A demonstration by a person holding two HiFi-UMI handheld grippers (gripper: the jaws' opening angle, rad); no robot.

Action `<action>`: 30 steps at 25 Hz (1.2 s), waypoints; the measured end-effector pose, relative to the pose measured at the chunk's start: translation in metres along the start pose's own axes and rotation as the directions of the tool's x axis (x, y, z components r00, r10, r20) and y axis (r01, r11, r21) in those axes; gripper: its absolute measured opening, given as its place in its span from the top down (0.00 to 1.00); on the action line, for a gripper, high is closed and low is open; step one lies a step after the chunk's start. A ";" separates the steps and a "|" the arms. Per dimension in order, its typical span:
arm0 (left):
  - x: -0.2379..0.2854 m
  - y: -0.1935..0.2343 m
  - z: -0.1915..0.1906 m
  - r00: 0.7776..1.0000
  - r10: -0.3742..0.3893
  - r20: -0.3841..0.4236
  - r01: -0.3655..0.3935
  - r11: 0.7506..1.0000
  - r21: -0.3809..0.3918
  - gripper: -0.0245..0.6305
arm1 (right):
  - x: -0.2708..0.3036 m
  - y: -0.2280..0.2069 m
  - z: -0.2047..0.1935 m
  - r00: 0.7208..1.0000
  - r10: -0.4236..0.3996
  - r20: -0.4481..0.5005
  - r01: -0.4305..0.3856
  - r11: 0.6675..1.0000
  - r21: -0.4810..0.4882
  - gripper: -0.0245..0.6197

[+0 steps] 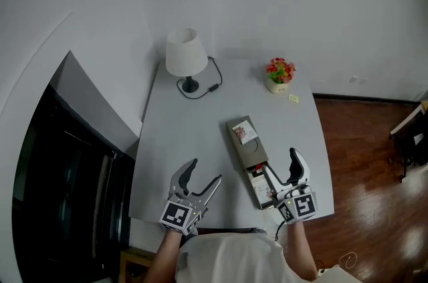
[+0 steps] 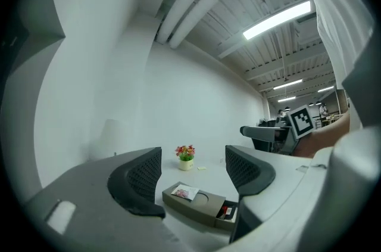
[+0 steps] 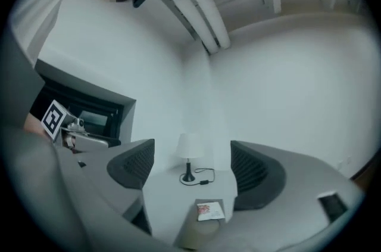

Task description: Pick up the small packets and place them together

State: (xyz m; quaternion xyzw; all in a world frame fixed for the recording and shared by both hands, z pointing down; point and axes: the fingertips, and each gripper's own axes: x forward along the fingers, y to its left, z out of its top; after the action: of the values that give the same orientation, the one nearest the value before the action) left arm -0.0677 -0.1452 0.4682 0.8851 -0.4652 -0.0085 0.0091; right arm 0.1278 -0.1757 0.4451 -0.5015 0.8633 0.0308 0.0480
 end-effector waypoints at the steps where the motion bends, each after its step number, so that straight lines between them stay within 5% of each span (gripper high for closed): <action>1: -0.002 -0.001 0.002 1.000 0.007 0.008 -0.007 1.000 0.003 0.47 | -0.010 0.004 0.001 0.999 -0.031 -0.009 0.030 0.999 -0.041 0.32; 4: -0.007 -0.004 0.006 0.999 0.025 0.022 -0.025 1.000 0.017 0.47 | -0.028 0.021 -0.002 0.998 -0.054 -0.035 0.050 0.995 -0.090 0.33; 9: -0.004 -0.015 -0.002 0.999 -0.010 -0.036 0.011 0.999 0.038 0.48 | -0.044 0.028 -0.013 0.997 -0.025 -0.074 0.025 1.000 -0.003 0.37; 14: -0.002 -0.015 0.003 1.000 -0.013 0.012 0.013 1.000 -0.015 0.47 | -0.054 0.022 -0.024 0.987 0.064 -0.150 -0.072 0.996 -0.050 0.38; 17: -0.002 -0.018 -0.001 1.000 -0.024 0.001 0.024 1.000 -0.015 0.47 | -0.060 0.018 -0.045 0.952 0.159 -0.261 -0.194 0.975 -0.112 0.38; 20: -0.003 -0.023 -0.008 0.999 -0.040 -0.025 0.039 0.999 -0.020 0.47 | -0.067 0.021 -0.094 0.835 0.264 -0.484 -0.386 0.907 -0.171 0.38; 26: -0.008 -0.037 -0.018 0.996 -0.066 -0.061 0.065 0.998 -0.017 0.47 | -0.096 0.021 -0.212 0.427 0.341 -0.838 -0.755 0.644 -0.122 0.38; 30: -0.015 -0.040 -0.022 0.996 -0.056 -0.076 0.054 0.998 -0.026 0.47 | -0.108 0.015 -0.265 0.210 0.263 -0.942 -0.866 0.498 -0.054 0.38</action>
State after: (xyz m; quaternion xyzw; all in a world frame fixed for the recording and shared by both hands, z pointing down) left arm -0.0432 -0.1099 0.4894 0.8972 -0.4396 0.0196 0.0374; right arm 0.1541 -0.1020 0.7209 -0.0467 0.8286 0.0619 -0.5545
